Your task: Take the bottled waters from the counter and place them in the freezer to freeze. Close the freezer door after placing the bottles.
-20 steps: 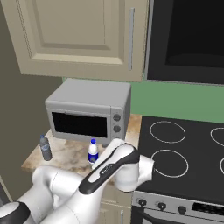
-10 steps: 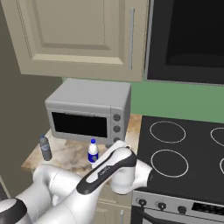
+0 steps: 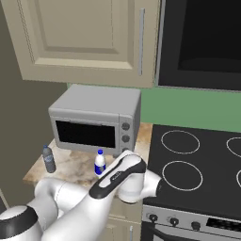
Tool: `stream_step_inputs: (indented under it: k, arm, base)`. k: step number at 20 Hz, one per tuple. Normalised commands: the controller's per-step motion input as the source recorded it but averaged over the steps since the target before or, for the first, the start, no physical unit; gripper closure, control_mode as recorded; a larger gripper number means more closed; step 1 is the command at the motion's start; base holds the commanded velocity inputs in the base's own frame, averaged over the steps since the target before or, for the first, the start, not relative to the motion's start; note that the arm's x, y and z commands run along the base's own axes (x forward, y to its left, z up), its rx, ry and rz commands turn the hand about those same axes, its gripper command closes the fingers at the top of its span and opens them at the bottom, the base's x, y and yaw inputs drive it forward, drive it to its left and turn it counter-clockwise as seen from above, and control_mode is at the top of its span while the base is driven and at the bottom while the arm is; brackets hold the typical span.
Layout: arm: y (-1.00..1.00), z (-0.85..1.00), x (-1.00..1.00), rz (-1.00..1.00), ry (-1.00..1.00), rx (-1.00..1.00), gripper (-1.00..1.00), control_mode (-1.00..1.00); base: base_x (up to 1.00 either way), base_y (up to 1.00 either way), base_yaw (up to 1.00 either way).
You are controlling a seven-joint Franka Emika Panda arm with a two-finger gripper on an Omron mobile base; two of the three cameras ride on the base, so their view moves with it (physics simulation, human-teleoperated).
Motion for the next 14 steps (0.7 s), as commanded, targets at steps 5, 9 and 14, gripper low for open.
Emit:
stream_step_inputs:
  k: [5,9,14]
  arm:
    - [-0.13,-0.23,0.16,0.08,0.0,0.0,-1.0,-1.0]
    - [-0.09,-0.2,0.05,0.02,0.0,0.0,-1.0,-1.0]
    - [0.0,-0.07,0.0,0.0,0.0,0.0,-1.0,-1.0]
  base:
    - [0.0,0.0,0.0]
    - [0.0,0.0,0.0]
    - [0.0,0.0,0.0]
